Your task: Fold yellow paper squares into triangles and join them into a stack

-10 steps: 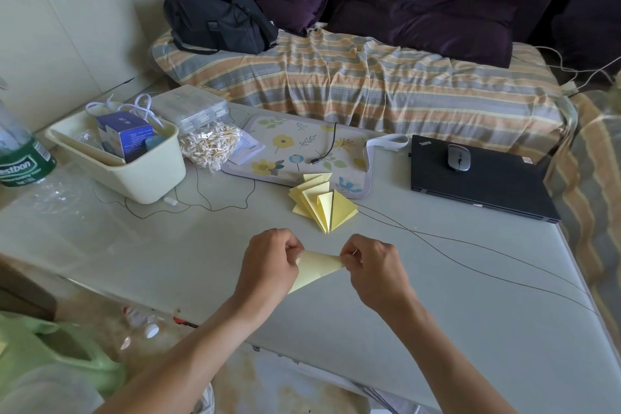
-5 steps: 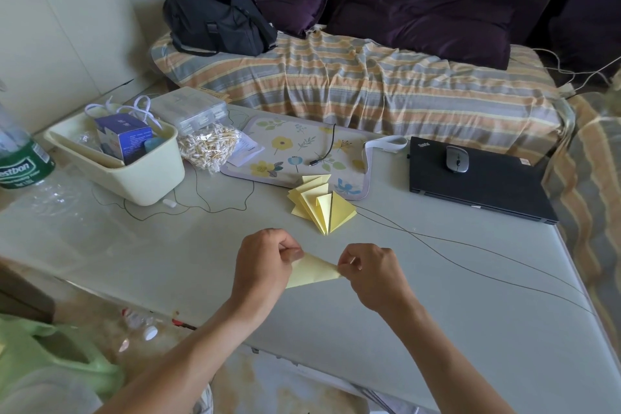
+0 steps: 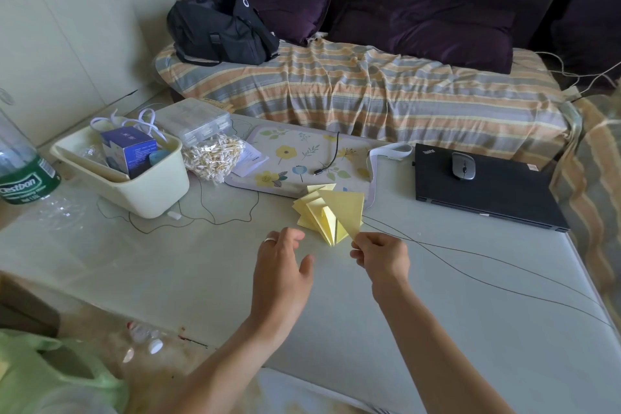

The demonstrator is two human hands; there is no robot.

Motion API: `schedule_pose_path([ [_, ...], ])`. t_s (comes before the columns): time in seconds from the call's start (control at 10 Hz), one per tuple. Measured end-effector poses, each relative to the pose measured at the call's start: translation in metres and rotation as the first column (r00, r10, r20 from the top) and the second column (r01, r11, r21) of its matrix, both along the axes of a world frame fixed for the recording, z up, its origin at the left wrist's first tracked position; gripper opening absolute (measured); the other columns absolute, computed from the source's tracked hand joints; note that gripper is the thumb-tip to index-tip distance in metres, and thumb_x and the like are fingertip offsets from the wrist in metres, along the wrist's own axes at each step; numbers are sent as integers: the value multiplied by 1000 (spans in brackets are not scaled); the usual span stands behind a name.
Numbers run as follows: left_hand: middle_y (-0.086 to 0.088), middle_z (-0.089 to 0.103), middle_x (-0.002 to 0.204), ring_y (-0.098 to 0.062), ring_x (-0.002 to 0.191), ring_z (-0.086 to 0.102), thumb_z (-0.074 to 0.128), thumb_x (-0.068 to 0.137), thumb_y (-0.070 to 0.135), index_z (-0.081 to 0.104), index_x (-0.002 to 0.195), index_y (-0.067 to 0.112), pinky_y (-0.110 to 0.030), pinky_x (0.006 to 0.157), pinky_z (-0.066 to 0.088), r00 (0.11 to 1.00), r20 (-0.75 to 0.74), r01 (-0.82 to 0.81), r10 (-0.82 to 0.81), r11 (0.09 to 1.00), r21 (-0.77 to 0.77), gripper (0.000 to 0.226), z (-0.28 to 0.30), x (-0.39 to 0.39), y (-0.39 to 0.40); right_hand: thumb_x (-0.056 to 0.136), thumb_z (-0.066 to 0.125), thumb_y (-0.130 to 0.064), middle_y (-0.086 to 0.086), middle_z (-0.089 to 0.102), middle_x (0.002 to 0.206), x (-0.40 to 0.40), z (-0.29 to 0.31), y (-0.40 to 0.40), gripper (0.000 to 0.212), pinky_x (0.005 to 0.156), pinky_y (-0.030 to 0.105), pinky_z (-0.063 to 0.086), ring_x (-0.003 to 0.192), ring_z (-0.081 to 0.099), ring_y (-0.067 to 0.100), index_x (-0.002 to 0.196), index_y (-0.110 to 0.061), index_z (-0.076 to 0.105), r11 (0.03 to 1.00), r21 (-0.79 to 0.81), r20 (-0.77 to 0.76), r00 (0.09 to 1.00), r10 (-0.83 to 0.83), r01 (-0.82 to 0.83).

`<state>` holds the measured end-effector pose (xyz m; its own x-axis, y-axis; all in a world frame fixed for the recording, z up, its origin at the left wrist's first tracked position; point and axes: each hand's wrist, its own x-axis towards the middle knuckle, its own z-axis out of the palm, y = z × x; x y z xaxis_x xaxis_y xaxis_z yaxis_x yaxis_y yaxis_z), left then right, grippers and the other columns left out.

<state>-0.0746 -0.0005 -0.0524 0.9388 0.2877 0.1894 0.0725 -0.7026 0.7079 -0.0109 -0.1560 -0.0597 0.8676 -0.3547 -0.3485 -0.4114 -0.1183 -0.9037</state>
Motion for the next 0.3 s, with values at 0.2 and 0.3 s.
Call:
schedule_pose_path([
  [0.2,8,54,100,-16,104,55,71,90,15,61,115,20,-24,83,44,1000,11,11,-11,1000,1,28,1,2,-3,88,69,-6,11,75,77,18,-14,15,8,84,39,61,68,72,22,81,-5,73,961,276,-126,991,34,2],
  [0.3,7,57,100,-16,103,56,72,89,15,62,114,20,-24,83,43,999,36,-15,15,1000,-16,27,2,2,2,90,66,-6,17,76,91,17,-16,24,5,88,42,59,74,75,24,87,-3,70,952,292,-178,973,148,-91],
])
